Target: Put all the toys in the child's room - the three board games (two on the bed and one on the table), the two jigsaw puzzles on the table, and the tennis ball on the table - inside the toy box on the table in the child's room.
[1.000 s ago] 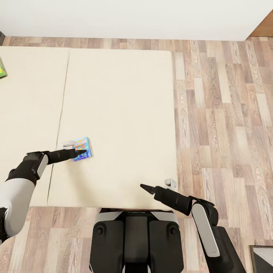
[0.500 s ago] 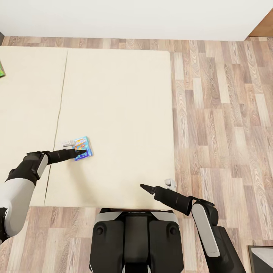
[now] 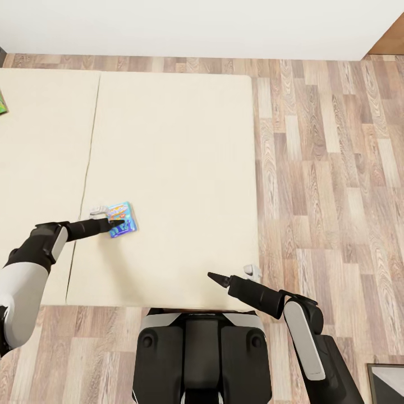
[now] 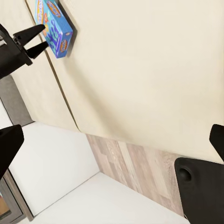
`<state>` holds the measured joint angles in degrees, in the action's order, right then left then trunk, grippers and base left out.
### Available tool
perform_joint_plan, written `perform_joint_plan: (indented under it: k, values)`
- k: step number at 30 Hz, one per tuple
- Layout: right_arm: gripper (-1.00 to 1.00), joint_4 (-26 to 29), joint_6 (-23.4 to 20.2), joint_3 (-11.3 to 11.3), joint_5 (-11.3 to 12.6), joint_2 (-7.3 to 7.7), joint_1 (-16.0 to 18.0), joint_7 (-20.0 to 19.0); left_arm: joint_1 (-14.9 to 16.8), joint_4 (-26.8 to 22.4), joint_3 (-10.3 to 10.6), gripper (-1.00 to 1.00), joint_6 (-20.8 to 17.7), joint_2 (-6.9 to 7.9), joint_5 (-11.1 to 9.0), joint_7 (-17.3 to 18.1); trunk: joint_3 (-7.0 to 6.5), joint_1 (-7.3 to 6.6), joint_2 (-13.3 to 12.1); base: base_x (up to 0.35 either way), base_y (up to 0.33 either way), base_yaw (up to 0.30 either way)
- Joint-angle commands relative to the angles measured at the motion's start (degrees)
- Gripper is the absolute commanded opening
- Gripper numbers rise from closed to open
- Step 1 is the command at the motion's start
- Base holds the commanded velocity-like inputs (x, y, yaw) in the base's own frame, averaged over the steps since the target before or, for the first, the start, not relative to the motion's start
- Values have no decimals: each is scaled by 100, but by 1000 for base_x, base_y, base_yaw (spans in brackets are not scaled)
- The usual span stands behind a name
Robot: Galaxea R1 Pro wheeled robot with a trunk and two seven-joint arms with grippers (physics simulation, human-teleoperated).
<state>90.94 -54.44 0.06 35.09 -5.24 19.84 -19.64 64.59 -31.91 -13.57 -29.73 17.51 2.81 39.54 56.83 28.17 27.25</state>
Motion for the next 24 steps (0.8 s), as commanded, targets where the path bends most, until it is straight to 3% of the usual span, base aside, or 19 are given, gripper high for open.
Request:
perform_joint_plan:
  k: [1,14,24]
  values:
    - [100,3,-23,-7,-38,-3,2,-40,8,-6,-34,100,-48,-3,31,19,5,3,8,0,0,0]
    - [100,3,-15,-6,-35,-9,1,-40,27,-4,-48,100,-121,-28,18,-783,5,3,8,0,0,0]
    - [100,3,1,3,-38,-11,-8,-40,125,-2,-34,100,-139,-72,12,-926,5,3,8,0,0,0]
